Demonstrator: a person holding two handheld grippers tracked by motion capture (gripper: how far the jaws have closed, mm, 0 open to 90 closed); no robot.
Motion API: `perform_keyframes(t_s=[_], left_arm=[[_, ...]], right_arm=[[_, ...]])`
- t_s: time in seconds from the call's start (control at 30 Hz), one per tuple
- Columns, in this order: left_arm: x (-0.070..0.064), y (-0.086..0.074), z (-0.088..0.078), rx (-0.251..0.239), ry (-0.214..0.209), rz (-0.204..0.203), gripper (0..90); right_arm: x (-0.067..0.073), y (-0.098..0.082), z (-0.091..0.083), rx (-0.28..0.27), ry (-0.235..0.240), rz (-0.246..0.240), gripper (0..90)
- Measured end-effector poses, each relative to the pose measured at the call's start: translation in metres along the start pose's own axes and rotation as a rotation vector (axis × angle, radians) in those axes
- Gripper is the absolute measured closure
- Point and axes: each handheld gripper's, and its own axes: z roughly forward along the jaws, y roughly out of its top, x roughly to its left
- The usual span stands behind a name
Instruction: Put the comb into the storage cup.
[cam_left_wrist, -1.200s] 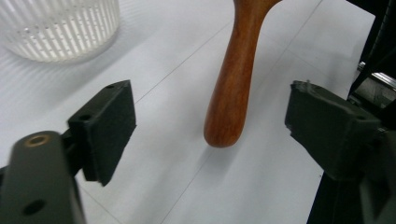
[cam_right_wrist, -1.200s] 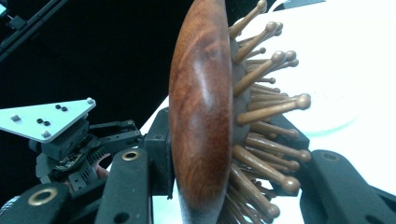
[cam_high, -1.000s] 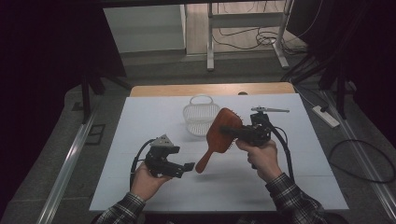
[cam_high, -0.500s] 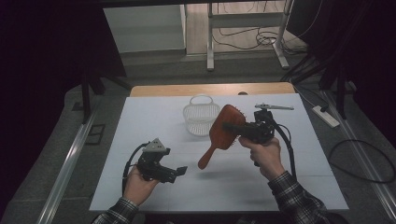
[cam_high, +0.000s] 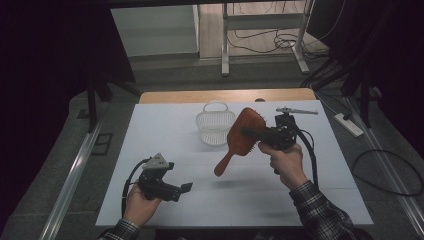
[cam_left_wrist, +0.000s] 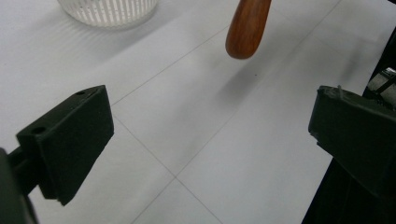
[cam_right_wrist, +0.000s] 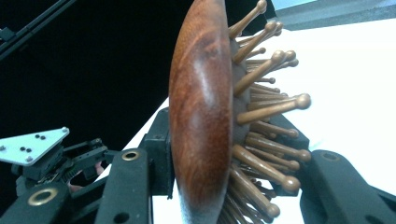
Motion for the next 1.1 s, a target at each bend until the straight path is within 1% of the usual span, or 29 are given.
perform_keyframes(t_s=[0.17, 0.23, 0.47, 0.7, 0.87, 0.93, 1.1], left_arm=[[-0.001, -0.007, -0.004, 0.002, 0.005, -0.003, 0.3], [0.000, -0.009, -0.006, 0.011, 0.014, -0.009, 0.0], [0.001, -0.017, -0.015, 0.001, 0.021, -0.030, 0.0], [0.000, -0.024, -0.023, -0.005, 0.049, -0.021, 0.0], [0.002, -0.029, -0.028, -0.008, 0.048, -0.039, 0.0], [0.003, -0.032, -0.031, -0.009, 0.055, -0.046, 0.0], [0.004, -0.038, -0.038, -0.017, 0.064, -0.061, 0.0]], right_arm=[[-0.003, 0.003, -0.001, -0.006, -0.007, 0.001, 52.3], [-0.005, 0.005, -0.002, -0.010, -0.011, 0.005, 52.3], [-0.008, 0.011, -0.003, -0.024, -0.017, 0.009, 52.3], [-0.009, 0.020, -0.003, -0.041, -0.016, 0.006, 52.3], [-0.009, 0.027, -0.002, -0.053, -0.021, 0.002, 52.3], [-0.010, 0.030, -0.002, -0.057, -0.025, -0.001, 52.3], [-0.012, 0.035, -0.001, -0.063, -0.028, 0.009, 52.3]])
